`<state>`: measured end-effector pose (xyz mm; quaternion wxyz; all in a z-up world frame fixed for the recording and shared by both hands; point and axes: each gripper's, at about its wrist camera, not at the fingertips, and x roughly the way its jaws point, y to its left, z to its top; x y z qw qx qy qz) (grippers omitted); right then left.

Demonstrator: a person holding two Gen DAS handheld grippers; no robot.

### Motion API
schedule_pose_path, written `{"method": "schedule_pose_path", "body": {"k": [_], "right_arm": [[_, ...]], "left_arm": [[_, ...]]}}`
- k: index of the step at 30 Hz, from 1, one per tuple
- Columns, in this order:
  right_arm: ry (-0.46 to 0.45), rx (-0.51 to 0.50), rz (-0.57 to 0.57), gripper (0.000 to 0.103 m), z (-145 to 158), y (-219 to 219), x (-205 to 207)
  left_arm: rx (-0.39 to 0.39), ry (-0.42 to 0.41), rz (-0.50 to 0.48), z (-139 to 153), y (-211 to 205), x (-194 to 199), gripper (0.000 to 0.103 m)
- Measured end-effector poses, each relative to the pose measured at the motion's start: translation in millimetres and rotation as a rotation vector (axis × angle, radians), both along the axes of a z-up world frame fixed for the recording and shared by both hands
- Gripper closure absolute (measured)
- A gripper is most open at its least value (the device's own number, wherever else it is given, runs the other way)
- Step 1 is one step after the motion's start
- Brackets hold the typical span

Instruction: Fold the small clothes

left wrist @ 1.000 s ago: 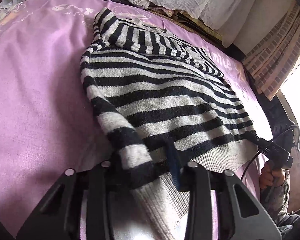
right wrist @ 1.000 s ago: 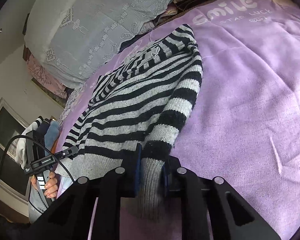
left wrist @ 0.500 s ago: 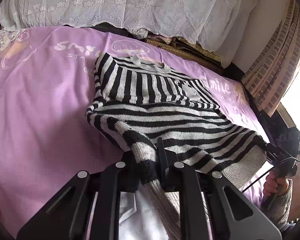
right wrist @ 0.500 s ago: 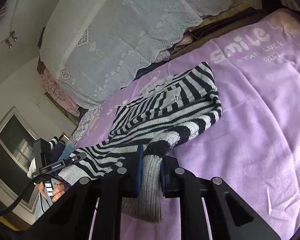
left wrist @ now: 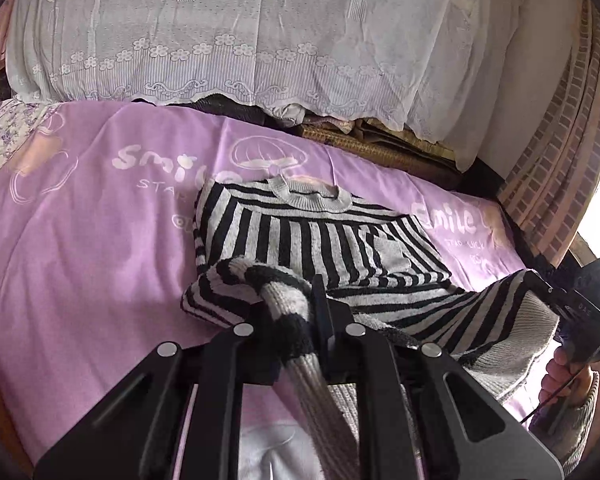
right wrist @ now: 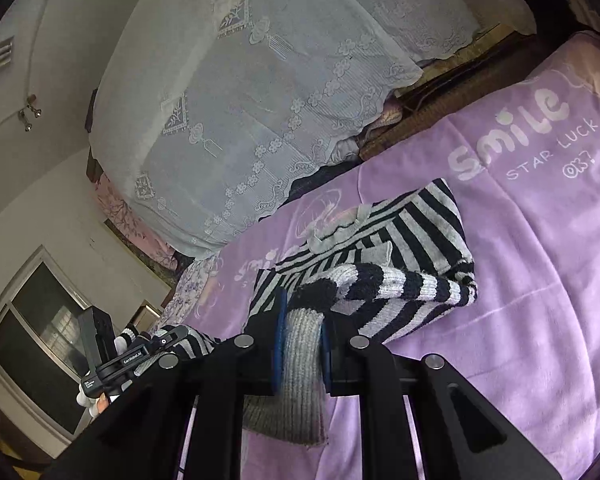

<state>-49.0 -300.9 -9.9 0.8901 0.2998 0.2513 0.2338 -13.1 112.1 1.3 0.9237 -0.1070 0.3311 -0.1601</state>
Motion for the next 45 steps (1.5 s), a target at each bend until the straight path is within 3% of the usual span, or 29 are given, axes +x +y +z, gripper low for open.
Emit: {"method": "schedule_pose_path", "body": {"k": [12, 22, 28, 34, 41, 44, 45], "right_arm": [[-0.019, 0.047, -0.035, 0.088, 16.6, 4.6, 58.1], [-0.006, 0.081, -0.063, 0.088, 17.2, 3.5, 114.3], [0.033, 0.117, -0.082, 0.088, 5.0, 2.8, 154.9], [0.121, 0.176, -0.136, 0.088, -25.5, -4.1, 194.6], [0.225, 0.180, -0.187, 0.087, -64.6, -7.8, 233.8], [0.245, 0.167, -0.192, 0.079, -76.1, -6.0, 245.2], [0.249, 0.156, -0.185, 0.072, -79.5, -5.0, 247.7]], "left_arm": [[0.028, -0.055, 0.068, 27.9, -8.1, 48.4, 0.092], [0.000, -0.027, 0.135, 20.0, 1.3, 94.2, 0.092], [-0.014, 0.002, 0.157, 8.6, -0.6, 127.3, 0.092], [-0.035, 0.046, 0.190, -8.5, -2.4, 163.8, 0.092], [-0.071, 0.177, 0.265, -53.0, 6.0, 204.9, 0.091], [-0.115, 0.232, 0.291, -75.3, 13.3, 218.0, 0.088], [-0.131, 0.234, 0.292, -81.1, 15.8, 219.5, 0.087]]}}
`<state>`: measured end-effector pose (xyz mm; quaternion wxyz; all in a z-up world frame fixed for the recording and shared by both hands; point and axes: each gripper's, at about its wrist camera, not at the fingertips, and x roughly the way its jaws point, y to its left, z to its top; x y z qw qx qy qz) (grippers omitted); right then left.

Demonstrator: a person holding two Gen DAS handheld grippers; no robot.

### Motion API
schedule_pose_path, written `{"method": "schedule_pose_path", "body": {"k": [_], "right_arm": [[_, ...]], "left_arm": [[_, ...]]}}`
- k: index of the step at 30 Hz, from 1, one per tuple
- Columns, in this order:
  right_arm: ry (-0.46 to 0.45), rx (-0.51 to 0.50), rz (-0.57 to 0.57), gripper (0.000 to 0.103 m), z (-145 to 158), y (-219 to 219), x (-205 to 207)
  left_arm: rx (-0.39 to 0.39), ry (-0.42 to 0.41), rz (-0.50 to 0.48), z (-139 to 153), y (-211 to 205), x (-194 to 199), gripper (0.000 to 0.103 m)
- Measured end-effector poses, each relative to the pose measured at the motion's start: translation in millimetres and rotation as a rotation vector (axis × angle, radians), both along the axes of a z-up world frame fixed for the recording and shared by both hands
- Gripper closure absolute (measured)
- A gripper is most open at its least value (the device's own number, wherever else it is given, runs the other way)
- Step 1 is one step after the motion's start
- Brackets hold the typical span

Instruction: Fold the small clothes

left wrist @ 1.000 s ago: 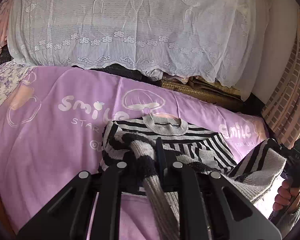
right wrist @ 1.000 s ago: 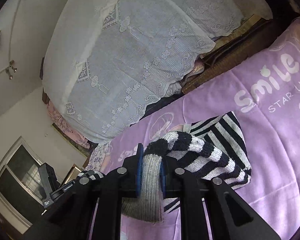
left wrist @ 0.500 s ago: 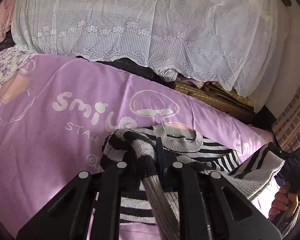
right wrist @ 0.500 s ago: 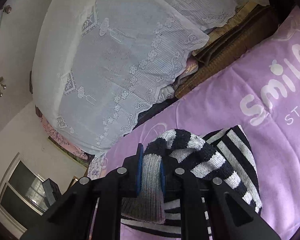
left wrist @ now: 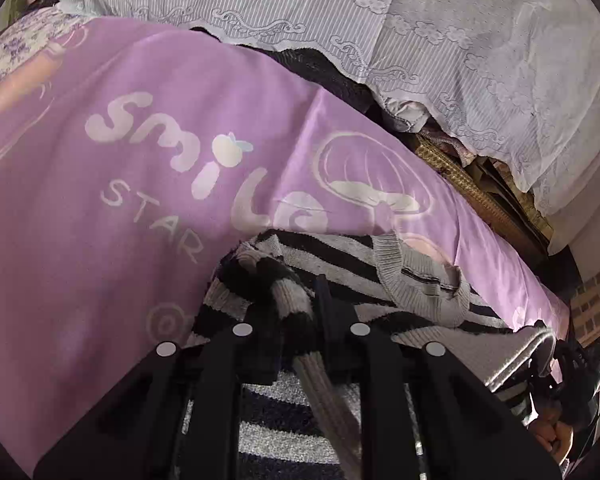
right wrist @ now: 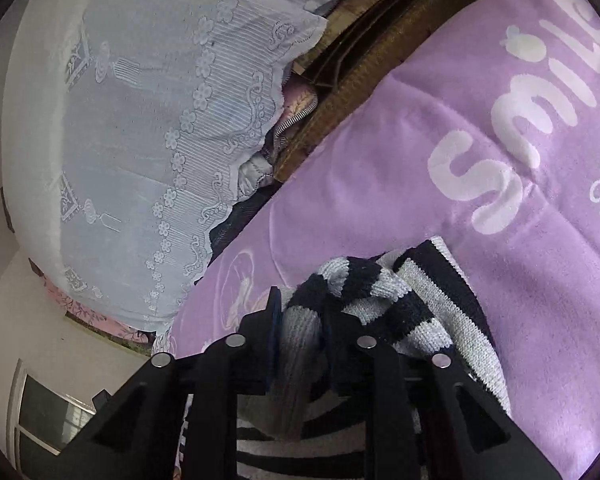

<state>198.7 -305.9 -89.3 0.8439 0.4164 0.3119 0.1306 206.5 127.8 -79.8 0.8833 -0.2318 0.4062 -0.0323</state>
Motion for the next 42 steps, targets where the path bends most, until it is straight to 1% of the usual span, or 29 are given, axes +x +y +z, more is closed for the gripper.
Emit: {"method": "schedule_pose_path", "body": {"k": [1, 2, 3, 5, 7, 8, 10, 12, 14, 15, 16, 17, 18, 19, 20, 22, 23, 24, 26, 28, 29, 30, 31, 32, 34, 37, 39, 40, 42], "right_arm": [[0.007, -0.016, 0.006, 0.069, -3.0, 0.5, 1.9], [0.010, -0.029, 0.012, 0.069, -4.4, 0.9, 3.6], [0.008, -0.031, 0.019, 0.069, -4.5, 0.9, 4.3], [-0.006, -0.011, 0.030, 0.063, -1.9, 0.1, 3.0], [-0.029, 0.014, 0.041, 0.046, 3.5, -0.1, 0.1], [-0.042, 0.023, 0.042, 0.043, 6.9, 0.1, -1.5], [-0.067, 0.014, 0.028, 0.031, 14.7, -0.2, -6.2], [-0.095, -0.019, -0.006, 0.022, 23.0, -3.2, -12.4], [-0.120, -0.034, -0.030, 0.022, 29.6, -6.6, -16.3], [-0.128, -0.050, -0.042, 0.022, 32.8, -6.5, -18.2], [-0.140, -0.075, -0.038, 0.022, 36.5, -3.7, -19.3], [-0.153, -0.106, -0.023, 0.023, 39.9, 1.1, -19.8], [-0.167, -0.140, -0.002, 0.028, 43.8, 8.6, -19.9], [-0.181, -0.175, 0.023, 0.036, 46.6, 17.6, -19.6], [-0.194, -0.207, 0.053, 0.041, 48.9, 28.2, -18.4], [-0.205, -0.248, 0.103, 0.056, 49.8, 46.0, -14.4], [-0.203, -0.264, 0.117, 0.058, 48.1, 52.7, -11.5], [-0.193, -0.275, 0.125, 0.060, 44.5, 57.0, -7.0], [-0.148, -0.283, 0.117, 0.062, 32.2, 56.4, 4.8], [-0.042, -0.267, 0.073, 0.062, 11.5, 42.0, 18.7], [0.018, -0.230, 0.036, 0.062, -2.7, 27.4, 24.6], [0.041, -0.172, 0.019, 0.073, -13.9, 13.8, 27.6], [0.067, -0.144, -0.008, 0.085, -19.1, 3.7, 28.0], [0.073, -0.125, -0.027, 0.101, -20.4, -2.0, 26.1], [0.062, -0.150, -0.043, 0.102, -17.9, -2.9, 22.0], [0.058, -0.178, -0.066, 0.102, -14.3, -2.0, 17.1], [0.029, -0.197, -0.082, 0.100, -4.6, -0.1, 9.6], [-0.006, -0.206, -0.071, 0.096, 3.4, 3.8, 7.4], [-0.067, -0.239, -0.018, 0.095, 20.9, 20.9, 8.8]], "left_arm": [[-0.013, -0.006, -0.005, -4.3, 1.3, 0.5, 0.084], [-0.020, -0.016, -0.013, -6.7, 1.8, 0.6, 0.083], [-0.021, -0.022, -0.023, -6.8, 1.5, 0.2, 0.083], [-0.014, -0.035, -0.046, -1.5, -0.2, -1.0, 0.079], [-0.040, -0.067, -0.057, 6.8, 2.1, -5.3, 0.065], [-0.068, -0.085, -0.058, 11.4, 4.8, -8.7, 0.062], [-0.110, -0.116, -0.049, 19.7, 10.0, -14.3, 0.050], [-0.128, -0.132, -0.043, 25.7, 12.8, -18.3, 0.048], [-0.135, -0.137, -0.046, 29.3, 12.4, -20.3, 0.048], [-0.123, -0.143, -0.036, 31.6, 10.7, -22.0, 0.047], [-0.089, -0.158, -0.011, 35.4, 9.0, -25.5, 0.041], [-0.045, -0.184, 0.011, 41.3, 6.1, -30.5, 0.039], [-0.017, -0.210, 0.013, 47.4, 2.9, -34.6, 0.037], [-0.008, -0.233, -0.001, 53.2, -0.8, -37.7, 0.036], [-0.012, -0.254, -0.022, 59.1, -5.3, -40.1, 0.035], [-0.003, -0.271, -0.057, 65.3, -19.4, -39.0, 0.023], [0.021, -0.266, -0.067, 64.9, -29.2, -34.7, 0.020], [0.061, -0.247, -0.075, 62.0, -41.0, -27.5, 0.015], [0.151, -0.199, -0.067, 49.0, -60.9, -8.7, 0.014], [0.256, -0.115, -0.024, 26.9, -71.2, 12.5, 0.014], [0.327, -0.055, 0.015, 11.1, -72.5, 23.4, 0.014], [0.358, 0.007, 0.028, -5.4, -70.7, 32.4, 0.014], [0.352, 0.056, 0.011, -18.1, -66.4, 37.6, 0.014], [0.363, 0.059, -0.002, -20.1, -66.0, 38.0, 0.014], [0.397, 0.030, -0.003, -14.3, -68.7, 32.7, 0.014], [0.424, 0.038, -0.030, -14.3, -69.0, 27.9, 0.014], [0.399, 0.009, -0.027, -3.5, -65.2, 18.6, 0.014], [0.373, -0.016, -0.023, 4.4, -64.3, 13.8, 0.014], [0.313, -0.059, -0.029, 19.5, -66.1, 10.0, 0.014]]}}
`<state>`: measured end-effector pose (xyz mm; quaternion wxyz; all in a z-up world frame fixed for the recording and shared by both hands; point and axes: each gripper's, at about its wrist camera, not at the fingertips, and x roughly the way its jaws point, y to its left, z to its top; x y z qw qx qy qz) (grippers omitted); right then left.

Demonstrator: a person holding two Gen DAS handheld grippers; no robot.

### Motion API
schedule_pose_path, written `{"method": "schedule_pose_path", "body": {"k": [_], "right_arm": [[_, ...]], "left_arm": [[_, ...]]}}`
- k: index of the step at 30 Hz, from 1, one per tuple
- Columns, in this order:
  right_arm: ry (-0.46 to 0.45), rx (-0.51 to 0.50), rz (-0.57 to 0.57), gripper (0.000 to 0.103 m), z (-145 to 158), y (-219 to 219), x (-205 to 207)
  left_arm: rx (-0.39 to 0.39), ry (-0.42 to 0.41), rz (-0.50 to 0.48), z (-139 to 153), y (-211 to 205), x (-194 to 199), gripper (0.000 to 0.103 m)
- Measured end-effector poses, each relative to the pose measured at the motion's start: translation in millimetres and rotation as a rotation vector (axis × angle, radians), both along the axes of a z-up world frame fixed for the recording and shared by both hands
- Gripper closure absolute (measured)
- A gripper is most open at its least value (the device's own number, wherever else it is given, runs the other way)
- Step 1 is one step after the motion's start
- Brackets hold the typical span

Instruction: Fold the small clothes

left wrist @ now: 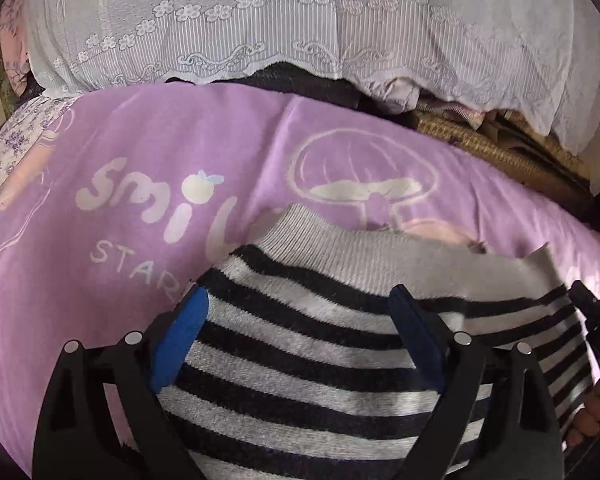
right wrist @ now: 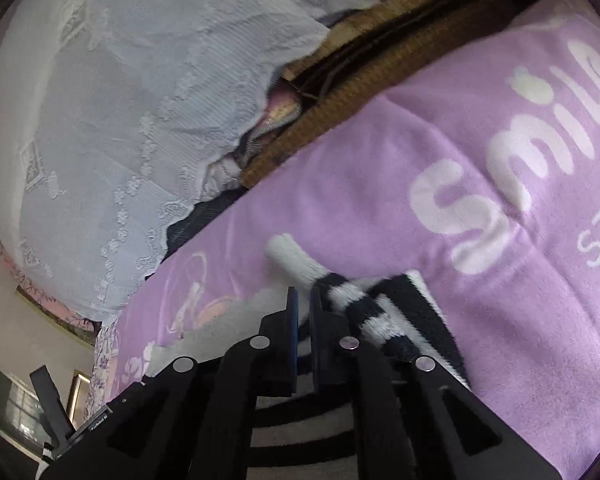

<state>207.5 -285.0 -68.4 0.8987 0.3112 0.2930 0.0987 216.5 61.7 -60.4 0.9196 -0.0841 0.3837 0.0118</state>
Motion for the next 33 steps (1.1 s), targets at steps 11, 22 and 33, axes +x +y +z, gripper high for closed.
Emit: {"method": "schedule_pose_path", "body": {"k": [11, 22, 33], "right_arm": [[0.143, 0.071, -0.009, 0.088, -31.6, 5.3, 28.6], [0.161, -0.028, 0.212, 0.103, -42.9, 75.8, 1.8], [0.102, -0.004, 0.243, 0.080, -33.4, 71.5, -93.4]], "left_arm": [[0.096, 0.133, -0.079, -41.8, -42.2, 22.6, 0.005], [0.141, 0.131, -0.155, -46.1, -59.8, -2.6, 0.004], [0.119, 0.082, -0.157, -32.1, -51.2, -74.9, 0.005]]}}
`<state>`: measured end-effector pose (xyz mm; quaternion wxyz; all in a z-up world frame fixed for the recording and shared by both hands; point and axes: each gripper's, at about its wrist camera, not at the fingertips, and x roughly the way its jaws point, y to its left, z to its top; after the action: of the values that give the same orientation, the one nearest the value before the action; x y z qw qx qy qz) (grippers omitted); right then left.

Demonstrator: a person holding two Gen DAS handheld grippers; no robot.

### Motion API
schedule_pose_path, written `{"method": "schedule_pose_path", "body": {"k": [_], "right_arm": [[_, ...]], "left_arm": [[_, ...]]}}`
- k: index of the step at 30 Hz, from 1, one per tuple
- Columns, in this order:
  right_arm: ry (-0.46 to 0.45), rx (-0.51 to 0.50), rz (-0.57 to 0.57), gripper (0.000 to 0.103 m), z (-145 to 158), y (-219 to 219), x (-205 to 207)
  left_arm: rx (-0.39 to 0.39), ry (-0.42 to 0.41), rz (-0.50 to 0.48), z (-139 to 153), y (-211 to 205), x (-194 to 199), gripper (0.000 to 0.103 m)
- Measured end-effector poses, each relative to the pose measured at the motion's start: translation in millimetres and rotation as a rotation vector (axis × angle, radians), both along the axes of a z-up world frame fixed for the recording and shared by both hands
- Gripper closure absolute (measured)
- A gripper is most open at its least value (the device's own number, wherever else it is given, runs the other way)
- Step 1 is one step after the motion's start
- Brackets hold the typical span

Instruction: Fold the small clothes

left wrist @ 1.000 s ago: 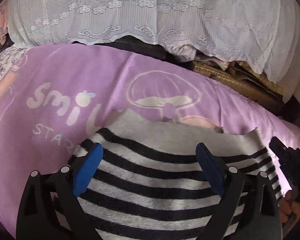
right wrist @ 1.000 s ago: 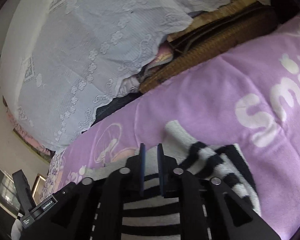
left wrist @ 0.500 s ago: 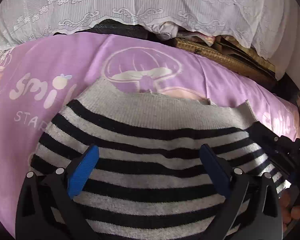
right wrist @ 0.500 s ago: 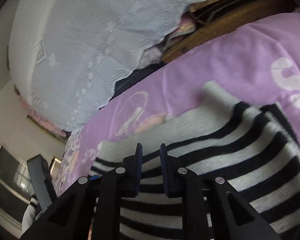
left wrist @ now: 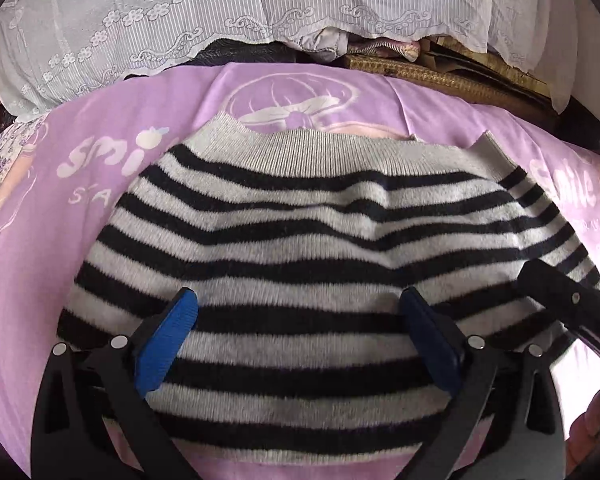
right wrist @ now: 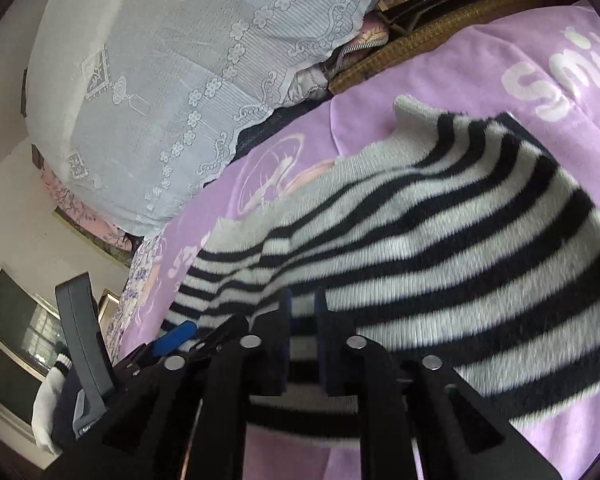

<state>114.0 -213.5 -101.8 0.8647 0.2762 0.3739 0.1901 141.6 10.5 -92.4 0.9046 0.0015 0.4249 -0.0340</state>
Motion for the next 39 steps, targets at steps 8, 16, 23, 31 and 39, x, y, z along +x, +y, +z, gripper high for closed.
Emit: {"method": "schedule_pose_path", "body": {"k": [8, 16, 23, 31, 39], "right_arm": [[-0.014, -0.022, -0.017, 0.086, -14.5, -4.4, -36.7], [-0.100, -0.066, -0.097, 0.080, 12.9, -16.4, -59.1], [-0.064, -0.121, -0.266, 0.067, 9.8, -62.6, -38.1], [-0.022, 0.070, -0.338, 0.089, -5.7, -96.2, -45.4], [-0.096, 0.054, -0.220, 0.059, 32.0, -40.9, -12.8]], "left_arm": [[0.011, -0.024, 0.021, -1.7, 8.9, -43.3, 0.004], [-0.102, -0.121, 0.179, 24.6, 70.8, -73.9, 0.004], [-0.004, 0.037, 0.248, -17.5, 78.8, -41.7, 0.004], [-0.074, -0.026, 0.259, 3.2, 87.1, -61.6, 0.005], [-0.072, -0.074, 0.174, 40.9, 36.8, -32.0, 0.005]]}}
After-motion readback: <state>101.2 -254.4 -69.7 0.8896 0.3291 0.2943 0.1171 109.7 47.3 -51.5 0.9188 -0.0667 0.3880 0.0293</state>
